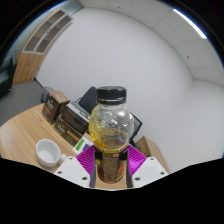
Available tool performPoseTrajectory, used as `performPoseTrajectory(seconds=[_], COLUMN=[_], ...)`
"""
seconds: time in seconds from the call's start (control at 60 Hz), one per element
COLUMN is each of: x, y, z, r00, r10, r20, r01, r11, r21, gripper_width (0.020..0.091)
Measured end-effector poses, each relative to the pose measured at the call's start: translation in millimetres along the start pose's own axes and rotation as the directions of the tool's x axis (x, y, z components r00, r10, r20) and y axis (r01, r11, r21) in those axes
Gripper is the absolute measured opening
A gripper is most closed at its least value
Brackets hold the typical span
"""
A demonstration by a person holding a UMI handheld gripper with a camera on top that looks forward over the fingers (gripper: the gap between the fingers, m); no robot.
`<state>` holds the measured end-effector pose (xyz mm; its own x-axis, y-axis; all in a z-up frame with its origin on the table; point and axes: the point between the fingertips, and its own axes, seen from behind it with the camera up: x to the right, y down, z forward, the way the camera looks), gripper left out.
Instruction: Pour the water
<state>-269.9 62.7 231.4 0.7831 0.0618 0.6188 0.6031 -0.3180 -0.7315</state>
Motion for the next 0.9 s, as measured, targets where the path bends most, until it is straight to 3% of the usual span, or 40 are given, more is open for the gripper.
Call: performPoseTrajectory(seconds=[0.117, 0.217, 0.583, 0.683, 0.833, 0.85, 0.9], x=[-3, -10, -62, -60, -62, -62, -61], y=[21, 48, 141, 140, 143, 143, 140], z=[5, 16, 53, 52, 51, 50, 42], r00=[0.942, 0.869, 0.784, 0.781, 0.765, 0.760, 0.747], r10=[0.329, 0.481, 0.607, 0.612, 0.631, 0.637, 0.652], r20=[0.073, 0.113, 0.128, 0.126, 0.128, 0.129, 0.133], r01=[-0.328, -0.480, -0.591, -0.603, -0.616, -0.619, -0.630], r11=[0.944, 0.877, 0.794, 0.791, 0.775, 0.770, 0.757], r21=[-0.017, -0.040, -0.142, -0.102, -0.143, -0.153, -0.173], gripper_width=[0.0415, 0.0416, 0.0419, 0.0426, 0.0553, 0.0587, 0.0842])
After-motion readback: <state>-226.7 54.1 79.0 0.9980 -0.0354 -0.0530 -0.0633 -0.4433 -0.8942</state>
